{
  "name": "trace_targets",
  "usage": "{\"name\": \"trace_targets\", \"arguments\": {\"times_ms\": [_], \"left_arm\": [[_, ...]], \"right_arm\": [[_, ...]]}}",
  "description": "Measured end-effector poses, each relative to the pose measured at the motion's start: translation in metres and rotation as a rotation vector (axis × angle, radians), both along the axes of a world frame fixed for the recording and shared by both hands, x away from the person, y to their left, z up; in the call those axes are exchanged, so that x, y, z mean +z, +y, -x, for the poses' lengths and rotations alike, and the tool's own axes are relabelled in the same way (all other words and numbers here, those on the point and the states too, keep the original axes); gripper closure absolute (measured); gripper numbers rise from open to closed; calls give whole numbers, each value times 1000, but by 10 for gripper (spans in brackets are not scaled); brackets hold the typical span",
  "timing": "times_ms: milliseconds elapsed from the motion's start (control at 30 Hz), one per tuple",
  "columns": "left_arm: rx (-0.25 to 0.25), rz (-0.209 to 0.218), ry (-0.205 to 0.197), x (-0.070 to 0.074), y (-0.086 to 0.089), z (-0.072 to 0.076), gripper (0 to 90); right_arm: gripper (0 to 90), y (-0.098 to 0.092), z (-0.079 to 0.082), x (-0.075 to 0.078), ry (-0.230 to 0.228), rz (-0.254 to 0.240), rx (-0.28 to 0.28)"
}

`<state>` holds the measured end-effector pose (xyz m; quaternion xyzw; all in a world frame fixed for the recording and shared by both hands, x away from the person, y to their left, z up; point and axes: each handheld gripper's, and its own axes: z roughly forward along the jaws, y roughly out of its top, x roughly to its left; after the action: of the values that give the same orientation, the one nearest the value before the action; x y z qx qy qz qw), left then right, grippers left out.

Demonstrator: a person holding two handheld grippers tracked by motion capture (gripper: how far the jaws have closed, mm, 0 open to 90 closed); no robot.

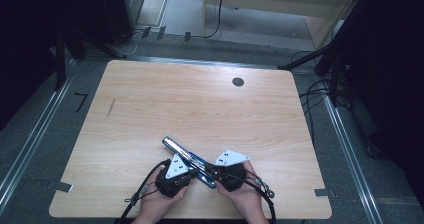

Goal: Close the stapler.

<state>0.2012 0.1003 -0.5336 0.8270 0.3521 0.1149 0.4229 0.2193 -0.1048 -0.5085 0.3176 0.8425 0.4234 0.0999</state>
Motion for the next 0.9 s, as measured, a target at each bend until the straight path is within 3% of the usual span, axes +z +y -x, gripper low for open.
{"name": "trace_targets", "arguments": {"times_ms": [167, 267, 367, 667, 900], "left_arm": [[21, 7, 6, 2, 5, -1, 900], [54, 14, 30, 3, 12, -4, 900], [99, -5, 10, 6, 23, -8, 900], [204, 12, 48, 4, 55, -22, 900], [237, 18, 73, 2, 60, -26, 900]], "right_arm": [[900, -2, -1, 4, -13, -26, -10], [900, -2, -2, 8, -20, -33, -12], [900, 0, -5, 10, -29, -40, -11], [900, 13, -13, 13, -22, -46, -13], [900, 30, -22, 16, -15, -61, -7]]}}
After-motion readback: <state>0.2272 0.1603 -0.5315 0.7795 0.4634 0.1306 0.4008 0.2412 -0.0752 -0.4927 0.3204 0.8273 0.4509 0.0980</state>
